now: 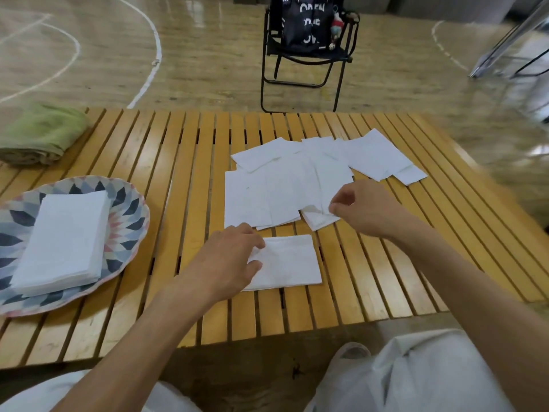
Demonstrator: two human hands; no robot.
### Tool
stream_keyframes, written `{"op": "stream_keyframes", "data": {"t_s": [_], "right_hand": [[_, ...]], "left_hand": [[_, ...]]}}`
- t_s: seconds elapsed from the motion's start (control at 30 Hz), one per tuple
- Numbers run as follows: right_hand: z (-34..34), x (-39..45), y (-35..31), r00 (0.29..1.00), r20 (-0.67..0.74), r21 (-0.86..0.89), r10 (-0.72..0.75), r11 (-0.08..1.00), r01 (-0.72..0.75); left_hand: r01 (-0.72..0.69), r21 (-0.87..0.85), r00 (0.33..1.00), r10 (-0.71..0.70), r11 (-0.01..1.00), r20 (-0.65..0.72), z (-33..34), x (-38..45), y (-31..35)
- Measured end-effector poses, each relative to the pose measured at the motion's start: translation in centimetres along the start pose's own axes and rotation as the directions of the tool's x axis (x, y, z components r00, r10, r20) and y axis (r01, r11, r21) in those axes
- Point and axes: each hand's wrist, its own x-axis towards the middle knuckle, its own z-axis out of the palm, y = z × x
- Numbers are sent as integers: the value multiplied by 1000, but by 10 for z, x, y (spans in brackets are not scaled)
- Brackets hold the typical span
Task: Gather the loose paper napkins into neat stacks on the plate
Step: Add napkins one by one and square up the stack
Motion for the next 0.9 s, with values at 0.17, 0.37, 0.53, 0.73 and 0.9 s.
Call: {"op": "stream_keyframes", "data": {"t_s": [0.17,0.37,0.53,0.73,0.9], "right_hand": [[11,42,39,960,-116,61,253,967,-247],[26,68,49,917,-178,111,356,933,-341],[29,72,48,895,-187,224,406,904,-363],[25,64,49,882,-271,218,384,918,-333],[12,55,44,834,-489,159,254,967,-201]], "left_hand": [[9,-21,1000,-9,1000,-7,-4,1,3],[18,-42,1000,-18,999,0,-4,4,4],[20,-58,1000,-20,998,4,-3,6,5],[20,-71,1000,-19,997,10,-4,6,6],[28,-95,1000,-28,995,7,-6,5,6]]}}
